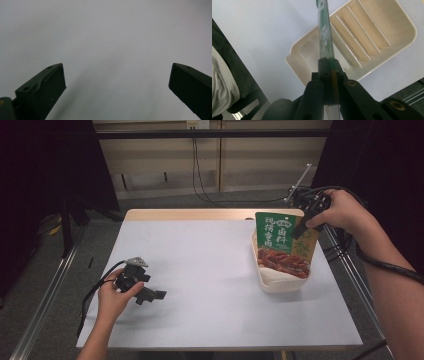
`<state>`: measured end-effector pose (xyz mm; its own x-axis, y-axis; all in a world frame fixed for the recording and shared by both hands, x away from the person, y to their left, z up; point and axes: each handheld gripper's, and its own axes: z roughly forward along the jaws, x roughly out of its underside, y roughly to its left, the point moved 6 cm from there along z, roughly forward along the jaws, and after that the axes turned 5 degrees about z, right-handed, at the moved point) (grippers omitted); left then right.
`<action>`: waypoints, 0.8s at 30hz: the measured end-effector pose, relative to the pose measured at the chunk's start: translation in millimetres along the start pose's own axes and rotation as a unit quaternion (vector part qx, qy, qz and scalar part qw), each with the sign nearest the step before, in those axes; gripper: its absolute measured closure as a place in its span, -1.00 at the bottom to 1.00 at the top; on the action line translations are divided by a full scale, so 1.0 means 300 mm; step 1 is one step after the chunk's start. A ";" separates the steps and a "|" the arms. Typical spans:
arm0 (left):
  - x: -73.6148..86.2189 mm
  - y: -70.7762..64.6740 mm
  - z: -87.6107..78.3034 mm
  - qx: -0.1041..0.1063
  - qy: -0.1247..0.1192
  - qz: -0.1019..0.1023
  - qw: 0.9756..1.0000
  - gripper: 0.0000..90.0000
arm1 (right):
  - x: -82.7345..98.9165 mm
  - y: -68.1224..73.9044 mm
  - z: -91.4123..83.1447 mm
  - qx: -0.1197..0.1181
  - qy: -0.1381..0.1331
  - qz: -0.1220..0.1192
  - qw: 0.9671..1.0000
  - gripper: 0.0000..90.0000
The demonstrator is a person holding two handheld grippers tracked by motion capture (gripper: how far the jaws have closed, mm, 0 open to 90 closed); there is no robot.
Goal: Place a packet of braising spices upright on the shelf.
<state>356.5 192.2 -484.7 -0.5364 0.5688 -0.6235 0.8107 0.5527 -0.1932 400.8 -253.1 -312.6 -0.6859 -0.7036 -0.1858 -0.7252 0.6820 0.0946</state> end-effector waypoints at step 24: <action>0.002 -0.003 0.007 0.001 0.004 0.001 1.000 -0.99 | 0.024 -0.023 0.040 0.007 0.009 0.017 1.000 0.68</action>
<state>355.8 190.7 -486.5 -0.5374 0.5745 -0.6174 0.8118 0.5507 -0.1941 401.6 -260.6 -326.2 -0.7115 -0.6829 -0.1658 -0.7003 0.7085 0.0872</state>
